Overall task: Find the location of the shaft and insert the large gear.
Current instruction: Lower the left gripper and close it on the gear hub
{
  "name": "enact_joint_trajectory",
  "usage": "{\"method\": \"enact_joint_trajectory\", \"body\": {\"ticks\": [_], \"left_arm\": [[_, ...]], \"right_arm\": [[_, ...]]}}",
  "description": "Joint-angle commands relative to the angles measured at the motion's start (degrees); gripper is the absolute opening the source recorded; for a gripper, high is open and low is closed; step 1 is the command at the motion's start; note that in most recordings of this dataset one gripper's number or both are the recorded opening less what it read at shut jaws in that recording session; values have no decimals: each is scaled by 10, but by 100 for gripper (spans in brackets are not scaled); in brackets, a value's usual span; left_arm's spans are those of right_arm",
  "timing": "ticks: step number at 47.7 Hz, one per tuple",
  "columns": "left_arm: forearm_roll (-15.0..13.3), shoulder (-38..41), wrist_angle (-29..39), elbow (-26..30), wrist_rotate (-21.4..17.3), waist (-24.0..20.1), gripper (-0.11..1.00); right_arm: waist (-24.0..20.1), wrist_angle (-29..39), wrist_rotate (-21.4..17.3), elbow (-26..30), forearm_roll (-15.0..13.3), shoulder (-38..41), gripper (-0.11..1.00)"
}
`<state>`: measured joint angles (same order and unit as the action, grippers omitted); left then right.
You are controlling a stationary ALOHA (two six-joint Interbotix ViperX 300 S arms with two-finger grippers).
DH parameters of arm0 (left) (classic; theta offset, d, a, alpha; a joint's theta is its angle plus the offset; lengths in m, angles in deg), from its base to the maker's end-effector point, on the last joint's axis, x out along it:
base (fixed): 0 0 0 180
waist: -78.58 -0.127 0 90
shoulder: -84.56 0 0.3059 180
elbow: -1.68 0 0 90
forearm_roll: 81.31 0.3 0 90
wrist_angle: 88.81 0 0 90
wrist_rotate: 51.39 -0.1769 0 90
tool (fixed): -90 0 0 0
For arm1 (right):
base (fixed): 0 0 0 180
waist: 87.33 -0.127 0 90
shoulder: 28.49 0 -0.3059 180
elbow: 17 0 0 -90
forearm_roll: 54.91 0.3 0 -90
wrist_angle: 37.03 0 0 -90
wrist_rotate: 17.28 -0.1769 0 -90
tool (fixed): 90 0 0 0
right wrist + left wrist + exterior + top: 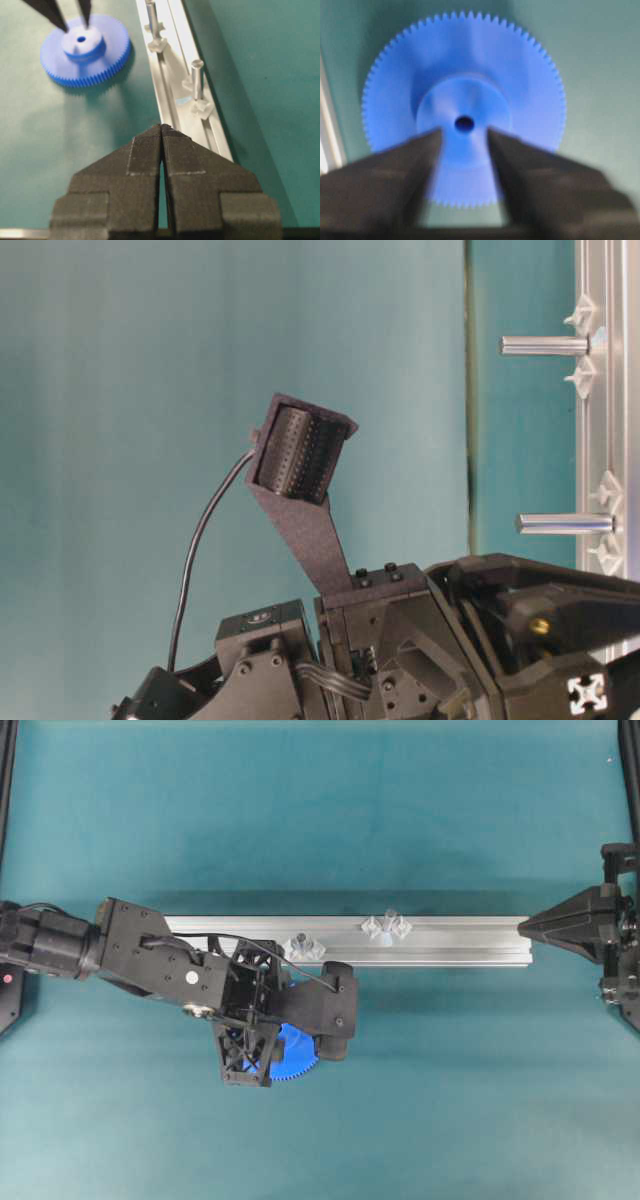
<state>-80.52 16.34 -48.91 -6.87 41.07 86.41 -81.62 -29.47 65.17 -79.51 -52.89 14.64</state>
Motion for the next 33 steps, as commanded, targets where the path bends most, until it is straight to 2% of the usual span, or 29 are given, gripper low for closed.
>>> {"method": "enact_joint_trajectory", "body": {"ticks": [1,4,7,33], "left_arm": [[2,-4,-3,11,2,4,73],[1,-1,-4,12,7,3,87],[2,0,-3,12,13,4,94],[2,10,-11,13,19,3,93]], "right_arm": [[1,-3,-5,5,-1,3,-1],[2,-3,-5,4,-1,3,-1],[2,-3,-5,4,-1,3,-1],[1,-3,-5,4,-1,-1,-1]]}}
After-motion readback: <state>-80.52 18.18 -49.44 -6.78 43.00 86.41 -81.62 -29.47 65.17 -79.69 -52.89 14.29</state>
